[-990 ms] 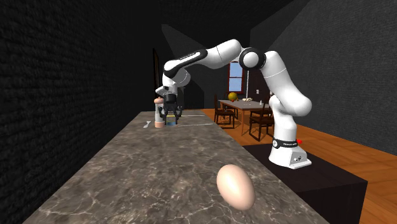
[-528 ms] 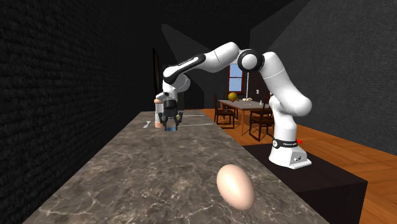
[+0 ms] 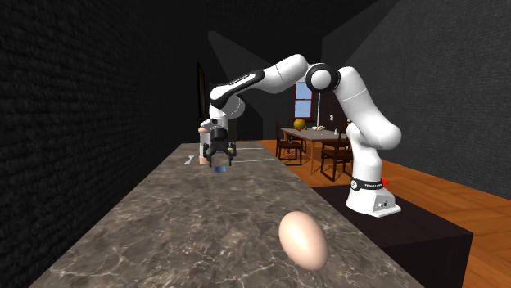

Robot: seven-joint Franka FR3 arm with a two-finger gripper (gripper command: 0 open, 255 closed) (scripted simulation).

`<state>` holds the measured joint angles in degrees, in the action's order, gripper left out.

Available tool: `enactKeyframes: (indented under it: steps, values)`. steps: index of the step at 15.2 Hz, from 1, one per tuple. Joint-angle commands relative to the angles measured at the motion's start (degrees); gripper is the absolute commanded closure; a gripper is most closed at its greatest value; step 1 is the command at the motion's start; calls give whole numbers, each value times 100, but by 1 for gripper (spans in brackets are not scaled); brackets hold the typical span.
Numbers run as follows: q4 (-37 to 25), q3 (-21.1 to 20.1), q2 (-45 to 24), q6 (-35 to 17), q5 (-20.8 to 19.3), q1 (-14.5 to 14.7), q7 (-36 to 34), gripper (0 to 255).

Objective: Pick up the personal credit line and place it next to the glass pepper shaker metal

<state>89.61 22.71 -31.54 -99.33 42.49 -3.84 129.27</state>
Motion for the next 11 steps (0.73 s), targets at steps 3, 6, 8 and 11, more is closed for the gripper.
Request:
enactKeyframes:
  steps: [3, 6, 8, 11]
  values:
    - [0, 0, 0, 0, 0, 0, 0, 0]
    - [-291, 54, 18, 320, -73, -129, -65, 0]
    - [-590, 95, 9, 620, -122, -257, -125, 0]
    - [-589, 95, 9, 620, -122, -257, -125, 0]
